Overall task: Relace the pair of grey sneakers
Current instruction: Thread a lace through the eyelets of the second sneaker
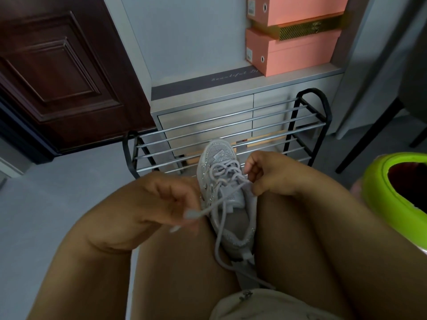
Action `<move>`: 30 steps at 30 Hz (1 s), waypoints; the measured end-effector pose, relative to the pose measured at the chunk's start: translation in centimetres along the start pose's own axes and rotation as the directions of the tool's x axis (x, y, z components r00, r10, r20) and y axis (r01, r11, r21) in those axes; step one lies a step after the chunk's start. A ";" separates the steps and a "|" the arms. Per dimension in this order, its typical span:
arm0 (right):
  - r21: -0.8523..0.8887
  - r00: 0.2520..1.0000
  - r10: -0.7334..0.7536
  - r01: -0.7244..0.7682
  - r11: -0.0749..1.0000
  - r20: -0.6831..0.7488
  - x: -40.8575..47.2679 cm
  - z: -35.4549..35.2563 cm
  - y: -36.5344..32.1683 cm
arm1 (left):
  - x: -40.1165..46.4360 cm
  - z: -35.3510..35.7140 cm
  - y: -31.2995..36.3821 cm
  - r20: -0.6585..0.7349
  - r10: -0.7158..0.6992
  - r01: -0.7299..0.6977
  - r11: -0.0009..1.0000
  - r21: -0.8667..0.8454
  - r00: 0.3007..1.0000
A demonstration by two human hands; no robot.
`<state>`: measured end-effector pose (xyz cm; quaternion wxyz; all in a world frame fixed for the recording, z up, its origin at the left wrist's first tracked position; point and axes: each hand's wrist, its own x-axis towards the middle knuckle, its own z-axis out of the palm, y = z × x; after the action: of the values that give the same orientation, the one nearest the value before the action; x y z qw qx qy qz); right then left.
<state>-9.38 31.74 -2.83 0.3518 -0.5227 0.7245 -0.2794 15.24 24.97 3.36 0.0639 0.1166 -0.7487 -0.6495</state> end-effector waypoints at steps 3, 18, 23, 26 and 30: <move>-0.004 1.000 -0.022 0.022 1.000 0.016 -0.2 0.1 -0.2 | 0.0 0.1 -0.7 -0.025 -0.121 0.124 0.970 0.211 0.992; -0.058 0.985 -0.132 0.139 0.989 0.114 -1.1 -0.5 -0.6 | 5.3 2.0 -7.0 -0.599 0.042 0.385 0.730 0.564 0.799; 0.125 0.954 -0.189 0.164 0.979 0.231 -1.2 -1.0 -0.3 | 4.4 1.7 -7.4 -0.553 0.072 0.275 0.810 0.518 0.830; 0.247 0.970 -0.188 0.145 0.958 0.156 -1.0 -1.0 -0.4 | 4.3 1.8 -7.5 -0.499 0.126 0.217 0.791 0.572 0.857; 0.031 0.957 -0.227 0.236 0.971 -0.178 0.0 -0.9 -1.1 | 3.8 2.6 -7.9 -0.454 0.165 0.180 0.761 0.623 0.876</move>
<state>-9.48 31.40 -1.43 0.2658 -0.5683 0.6786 -0.3818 11.64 25.43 -5.08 0.2014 0.2926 -0.8853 -0.3000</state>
